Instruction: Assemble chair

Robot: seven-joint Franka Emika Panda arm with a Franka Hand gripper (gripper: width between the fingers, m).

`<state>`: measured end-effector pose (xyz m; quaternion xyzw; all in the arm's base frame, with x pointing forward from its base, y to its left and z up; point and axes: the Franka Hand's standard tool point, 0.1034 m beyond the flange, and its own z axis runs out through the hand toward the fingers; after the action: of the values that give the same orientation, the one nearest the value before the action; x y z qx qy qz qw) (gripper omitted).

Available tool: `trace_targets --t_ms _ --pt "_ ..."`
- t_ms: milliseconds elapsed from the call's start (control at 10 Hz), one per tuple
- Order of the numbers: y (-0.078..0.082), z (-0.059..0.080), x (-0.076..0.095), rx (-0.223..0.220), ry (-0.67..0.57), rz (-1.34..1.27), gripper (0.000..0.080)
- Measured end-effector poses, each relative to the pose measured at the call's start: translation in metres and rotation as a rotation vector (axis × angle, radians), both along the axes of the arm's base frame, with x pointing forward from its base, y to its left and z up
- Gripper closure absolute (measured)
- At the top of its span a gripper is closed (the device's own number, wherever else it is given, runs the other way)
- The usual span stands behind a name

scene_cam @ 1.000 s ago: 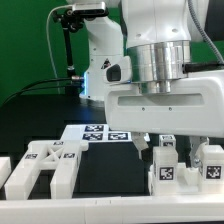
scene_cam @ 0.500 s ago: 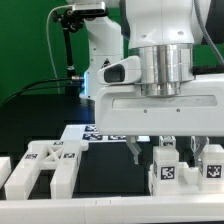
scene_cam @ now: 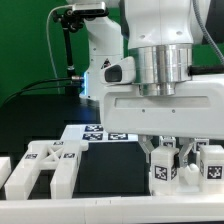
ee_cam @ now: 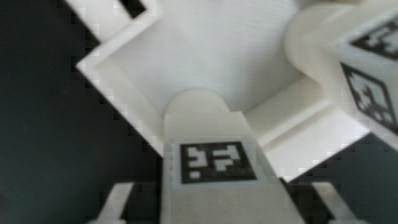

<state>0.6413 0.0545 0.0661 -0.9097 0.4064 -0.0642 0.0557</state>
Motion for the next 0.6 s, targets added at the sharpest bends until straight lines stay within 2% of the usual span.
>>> trace_targets --t_ms 300,400,600 --pt "0.0025 0.0003 0.0019 0.084 0.033 -0.45 0.0511" --pt "0.0023 0.0006 0.0024 0.128 0.041 -0.62 0.0511" --pt "0.0013 0.0013 0.0032 0.17 0.049 -0.786 0.0511"
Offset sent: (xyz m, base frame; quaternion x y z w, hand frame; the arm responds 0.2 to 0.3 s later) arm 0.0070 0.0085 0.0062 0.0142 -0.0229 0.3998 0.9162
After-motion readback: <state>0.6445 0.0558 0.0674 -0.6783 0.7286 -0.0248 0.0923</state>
